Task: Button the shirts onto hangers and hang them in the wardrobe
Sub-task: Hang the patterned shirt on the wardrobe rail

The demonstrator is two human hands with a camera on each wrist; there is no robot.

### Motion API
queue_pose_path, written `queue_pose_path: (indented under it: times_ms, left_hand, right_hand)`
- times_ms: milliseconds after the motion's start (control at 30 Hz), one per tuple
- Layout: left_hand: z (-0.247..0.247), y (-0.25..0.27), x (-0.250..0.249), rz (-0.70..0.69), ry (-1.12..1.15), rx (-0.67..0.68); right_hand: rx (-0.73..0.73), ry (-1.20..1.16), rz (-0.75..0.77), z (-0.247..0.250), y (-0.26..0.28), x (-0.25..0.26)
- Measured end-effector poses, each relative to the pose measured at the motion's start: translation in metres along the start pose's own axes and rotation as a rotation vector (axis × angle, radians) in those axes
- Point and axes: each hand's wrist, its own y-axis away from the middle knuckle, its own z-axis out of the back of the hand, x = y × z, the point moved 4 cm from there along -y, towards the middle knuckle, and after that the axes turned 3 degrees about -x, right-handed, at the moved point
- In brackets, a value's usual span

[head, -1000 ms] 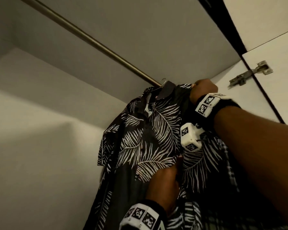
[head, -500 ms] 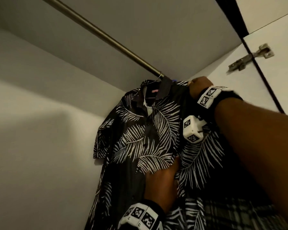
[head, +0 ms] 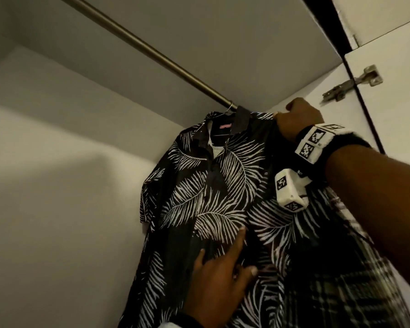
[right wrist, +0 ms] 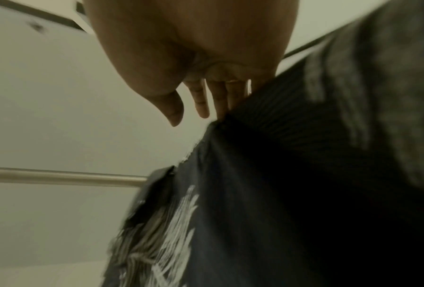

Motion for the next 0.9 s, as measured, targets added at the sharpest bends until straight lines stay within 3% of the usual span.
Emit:
queue_pose_path:
  times_ms: [167,300,400,467,500,600,700,800,900]
  left_hand:
    - [-0.006,0.049,0.028,0.006,-0.020,0.102]
    - [-0.028,0.108,0.043,0.085,-0.038,0.175]
    - [-0.045,0.169,0.039,0.134,0.022,0.185]
    - [-0.041,0.210,0.025,0.302,0.186,0.147]
    - [-0.037,0.238,0.018,0.359,0.196,0.142]
    - [-0.023,0.307,-0.018,0.356,-0.068,0.218]
    - [0.001,0.383,-0.063,0.394,-0.157,0.165]
    - [0.033,0.467,-0.133,0.578,-0.222,0.059]
    - [0.059,0.553,-0.201,0.769,-0.269,0.101]
  right_hand:
    - [-0.001,-0.052,0.103,0.056,0.070,0.008]
    - [-0.020,-0.325,0.101,0.110,0.175,-0.012]
    - [0.129,-0.507,0.085,0.126,0.253,-0.031]
    - [0.308,-0.607,0.047,0.126,0.296,-0.043]
    - [0.389,-0.644,0.034,0.126,0.317,-0.051]
    - [0.543,-0.785,-0.036,0.129,0.367,-0.078]
    - [0.671,-0.880,-0.136,0.139,0.416,-0.100]
    - [0.825,-0.908,-0.151,0.153,0.477,-0.111]
    - [1.031,-0.949,-0.208,0.174,0.548,-0.112]
